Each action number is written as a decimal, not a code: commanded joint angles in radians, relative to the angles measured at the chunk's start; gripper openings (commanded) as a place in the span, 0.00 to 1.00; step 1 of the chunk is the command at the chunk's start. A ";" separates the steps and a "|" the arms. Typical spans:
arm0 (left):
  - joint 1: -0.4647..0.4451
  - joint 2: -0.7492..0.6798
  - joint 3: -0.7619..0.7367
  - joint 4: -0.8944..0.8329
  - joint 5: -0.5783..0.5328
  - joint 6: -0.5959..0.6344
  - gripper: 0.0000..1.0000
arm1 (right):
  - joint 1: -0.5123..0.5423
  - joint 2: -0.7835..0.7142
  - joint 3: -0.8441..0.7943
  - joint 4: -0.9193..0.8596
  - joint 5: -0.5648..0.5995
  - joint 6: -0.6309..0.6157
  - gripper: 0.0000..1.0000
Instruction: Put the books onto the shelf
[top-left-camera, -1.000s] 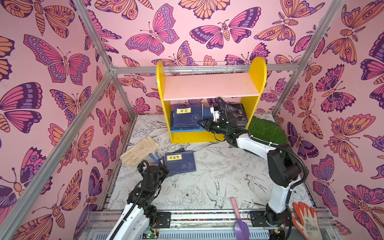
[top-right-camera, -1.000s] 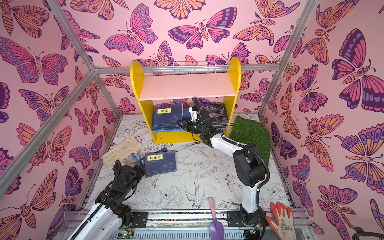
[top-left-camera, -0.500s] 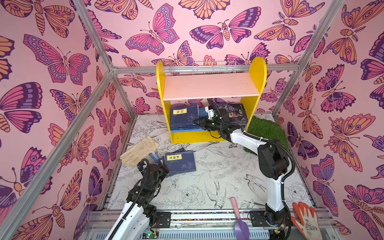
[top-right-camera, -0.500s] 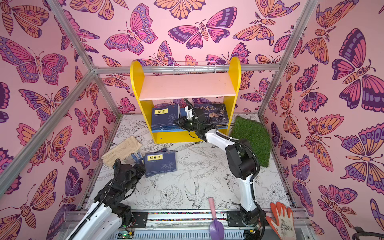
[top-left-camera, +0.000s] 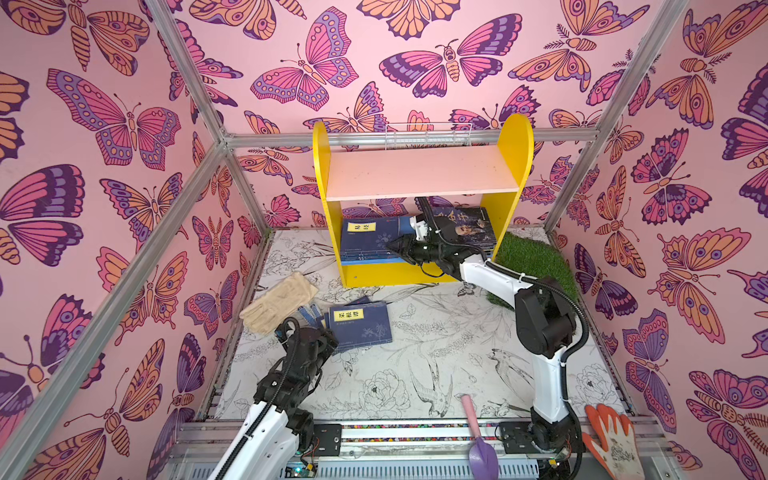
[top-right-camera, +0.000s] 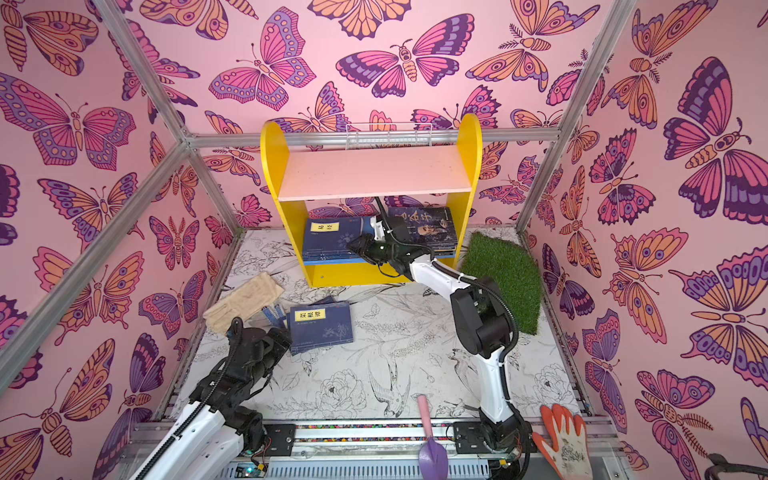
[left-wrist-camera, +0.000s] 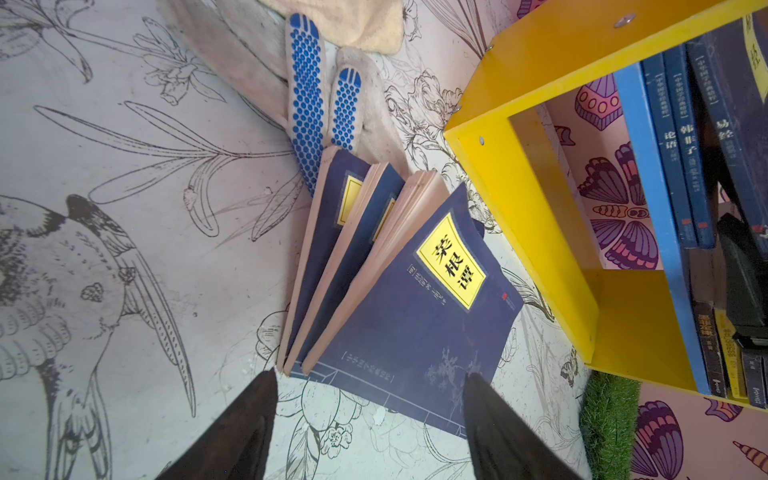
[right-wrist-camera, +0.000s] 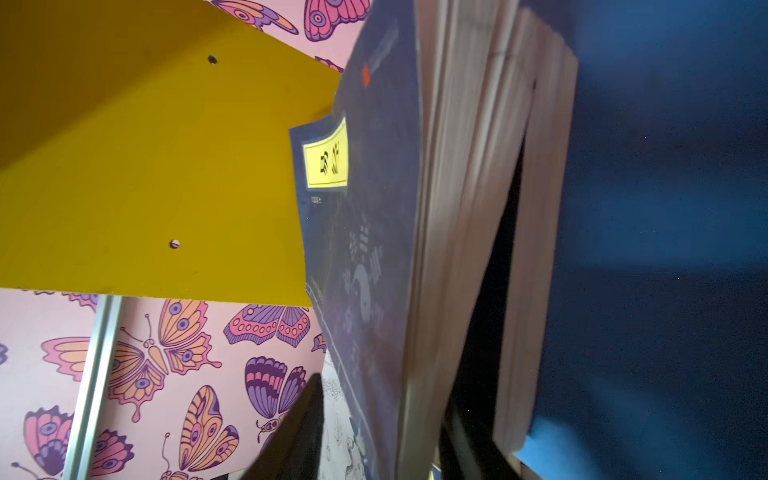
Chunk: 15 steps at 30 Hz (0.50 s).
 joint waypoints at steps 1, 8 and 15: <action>0.001 0.003 0.020 -0.018 0.007 0.002 0.73 | 0.010 0.006 0.089 -0.138 0.085 -0.082 0.50; 0.001 0.020 0.023 -0.012 0.013 0.005 0.72 | 0.014 0.016 0.191 -0.296 0.191 -0.174 0.59; 0.001 0.019 0.018 -0.007 0.019 0.004 0.73 | 0.032 -0.007 0.182 -0.335 0.243 -0.254 0.57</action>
